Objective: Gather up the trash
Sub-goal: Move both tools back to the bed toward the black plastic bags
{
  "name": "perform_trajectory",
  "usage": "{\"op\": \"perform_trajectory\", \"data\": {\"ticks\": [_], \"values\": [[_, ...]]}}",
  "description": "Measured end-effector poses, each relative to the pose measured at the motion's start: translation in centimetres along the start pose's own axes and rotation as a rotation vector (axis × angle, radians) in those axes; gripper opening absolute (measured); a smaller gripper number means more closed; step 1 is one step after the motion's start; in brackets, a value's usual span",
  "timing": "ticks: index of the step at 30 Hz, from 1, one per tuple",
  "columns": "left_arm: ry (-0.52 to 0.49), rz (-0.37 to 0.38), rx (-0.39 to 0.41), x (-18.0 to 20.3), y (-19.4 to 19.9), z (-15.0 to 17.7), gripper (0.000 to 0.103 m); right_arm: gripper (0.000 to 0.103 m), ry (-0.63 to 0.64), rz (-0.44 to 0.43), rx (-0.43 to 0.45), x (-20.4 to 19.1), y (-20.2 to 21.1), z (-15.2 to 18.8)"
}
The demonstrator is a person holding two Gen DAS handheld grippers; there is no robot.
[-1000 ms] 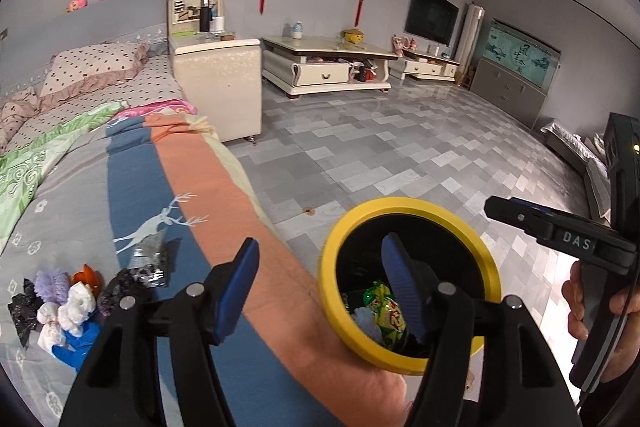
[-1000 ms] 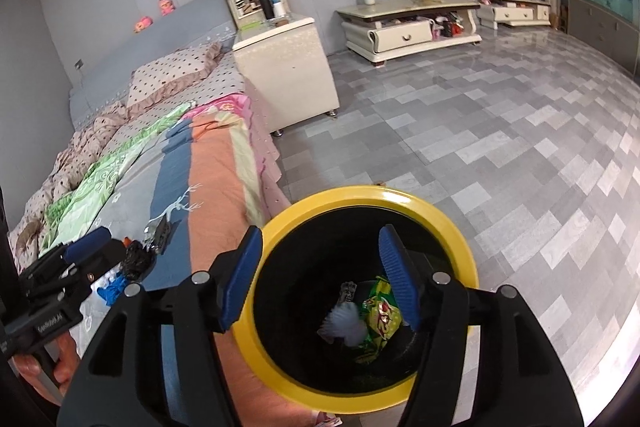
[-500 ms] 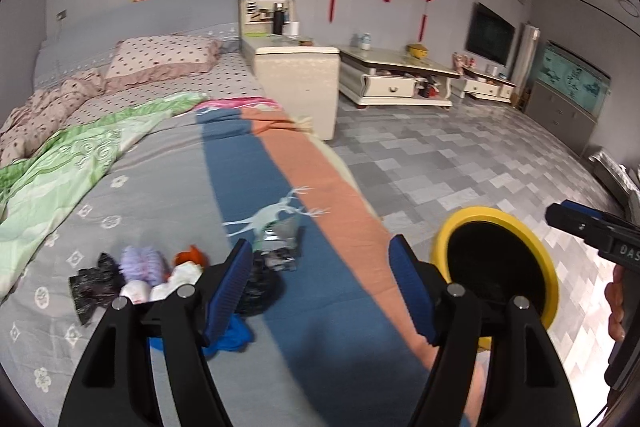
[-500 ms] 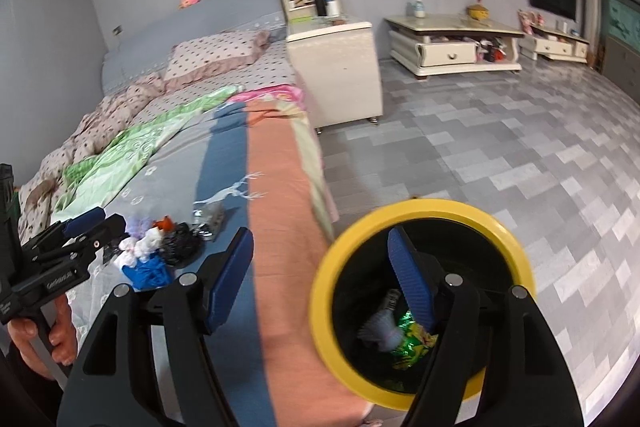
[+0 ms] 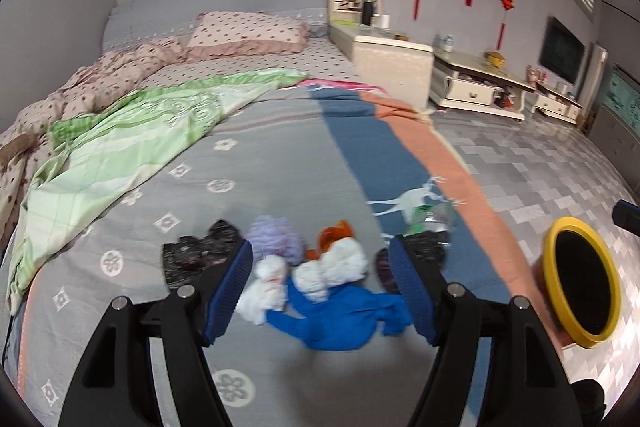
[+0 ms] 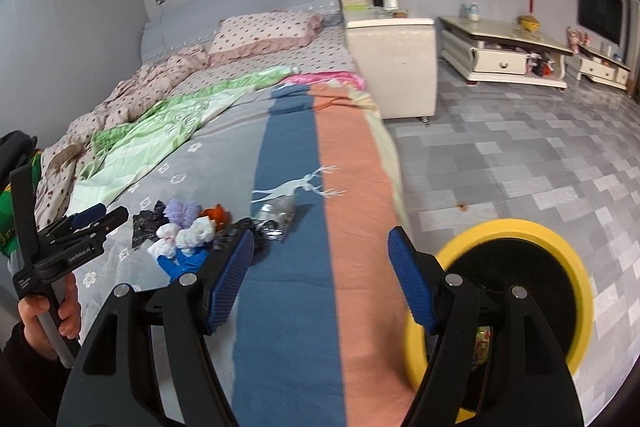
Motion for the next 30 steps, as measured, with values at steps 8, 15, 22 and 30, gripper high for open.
{"op": "perform_trajectory", "data": {"ticks": [8,15,22,30], "values": [[0.073,-0.112,-0.043,-7.6,-1.9,1.8,0.067,0.067,0.037,-0.051,-0.062,-4.1,-4.7,0.0],[0.14,-0.186,-0.093,-13.5,-4.5,3.7,0.067,0.067,0.049,-0.087,-0.131,-6.3,-9.5,1.4],[0.236,-0.202,-0.151,-17.7,-8.0,5.6,0.067,0.066,0.052,-0.104,-0.204,-7.6,-15.0,2.5],[0.293,-0.188,-0.175,-19.3,-11.6,5.9,0.067,0.066,0.075,-0.109,-0.256,-8.9,-20.0,3.2]]}}
Point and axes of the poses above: each gripper's, at about its wrist camera, not at the fingertips, and y roughly against the way its jaws point, x to its right, z to its underside, the point moved 5 cm from there along -y, roughly the way its jaws point, and after that the axes turned 1 degree about x, right-handed, at the moved point
